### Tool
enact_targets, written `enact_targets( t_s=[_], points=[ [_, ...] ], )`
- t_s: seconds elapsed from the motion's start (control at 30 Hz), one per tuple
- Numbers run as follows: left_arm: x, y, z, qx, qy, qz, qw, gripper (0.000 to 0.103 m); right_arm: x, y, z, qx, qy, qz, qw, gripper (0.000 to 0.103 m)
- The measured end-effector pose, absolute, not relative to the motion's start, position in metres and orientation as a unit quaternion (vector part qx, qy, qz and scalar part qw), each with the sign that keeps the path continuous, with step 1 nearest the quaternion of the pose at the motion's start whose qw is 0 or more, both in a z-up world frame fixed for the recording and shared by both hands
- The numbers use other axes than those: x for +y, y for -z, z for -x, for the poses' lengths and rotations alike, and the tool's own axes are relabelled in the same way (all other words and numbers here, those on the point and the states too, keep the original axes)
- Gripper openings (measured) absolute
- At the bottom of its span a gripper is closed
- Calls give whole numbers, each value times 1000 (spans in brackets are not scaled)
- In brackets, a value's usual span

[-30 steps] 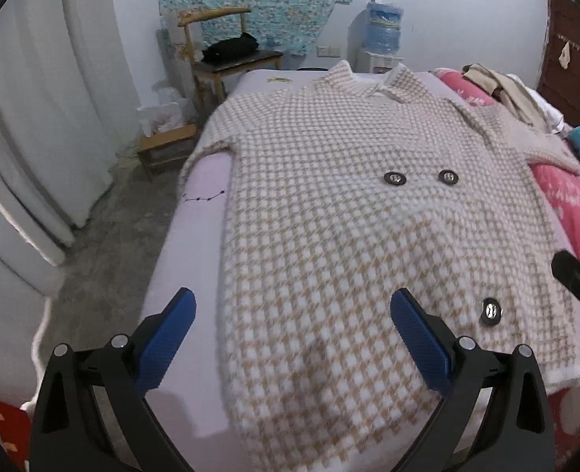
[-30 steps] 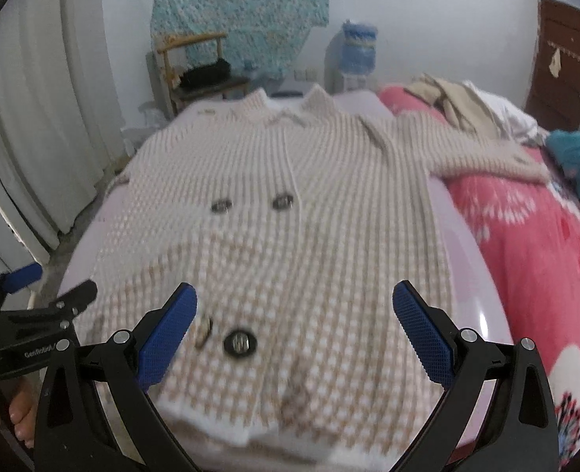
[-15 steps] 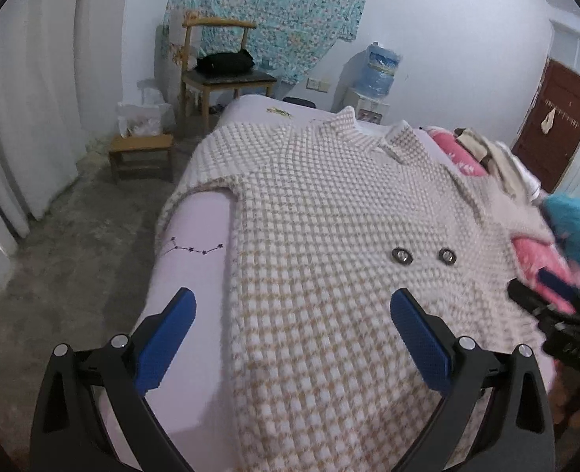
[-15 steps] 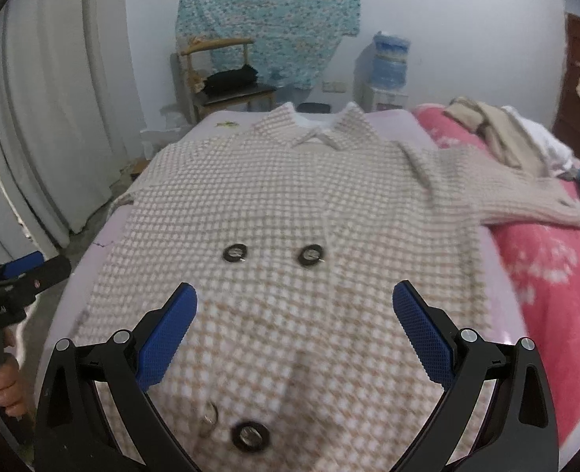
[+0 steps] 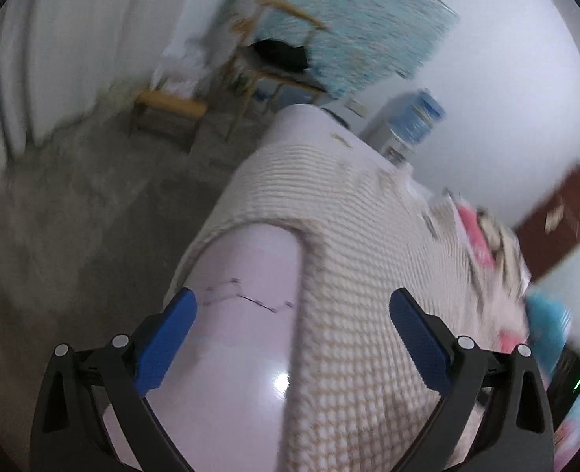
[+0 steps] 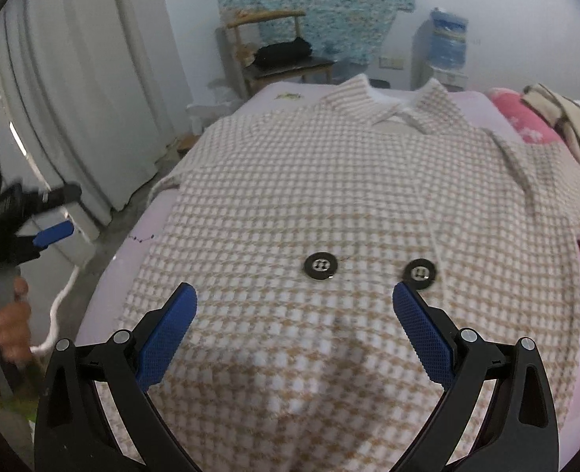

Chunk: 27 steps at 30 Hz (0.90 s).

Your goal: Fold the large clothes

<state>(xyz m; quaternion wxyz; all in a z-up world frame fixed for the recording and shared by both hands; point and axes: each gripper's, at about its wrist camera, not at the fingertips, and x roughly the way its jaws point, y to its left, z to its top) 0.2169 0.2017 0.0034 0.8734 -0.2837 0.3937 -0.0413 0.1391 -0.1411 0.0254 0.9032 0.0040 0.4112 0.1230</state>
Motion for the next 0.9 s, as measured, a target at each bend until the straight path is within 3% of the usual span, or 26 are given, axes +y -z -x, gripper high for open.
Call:
enact_targets(
  t_s=[0.2, 0.4, 0.9],
  points=[
    [269, 52, -244, 418, 65, 474, 772, 92, -131, -14, -145, 431, -117, 16, 894, 95],
    [307, 145, -268, 429, 84, 660, 611, 92, -126, -3, -153, 446, -99, 31, 889, 95],
    [314, 282, -296, 412, 96, 805, 416, 95, -104, 15, -180, 477, -74, 73, 873, 95]
  ],
)
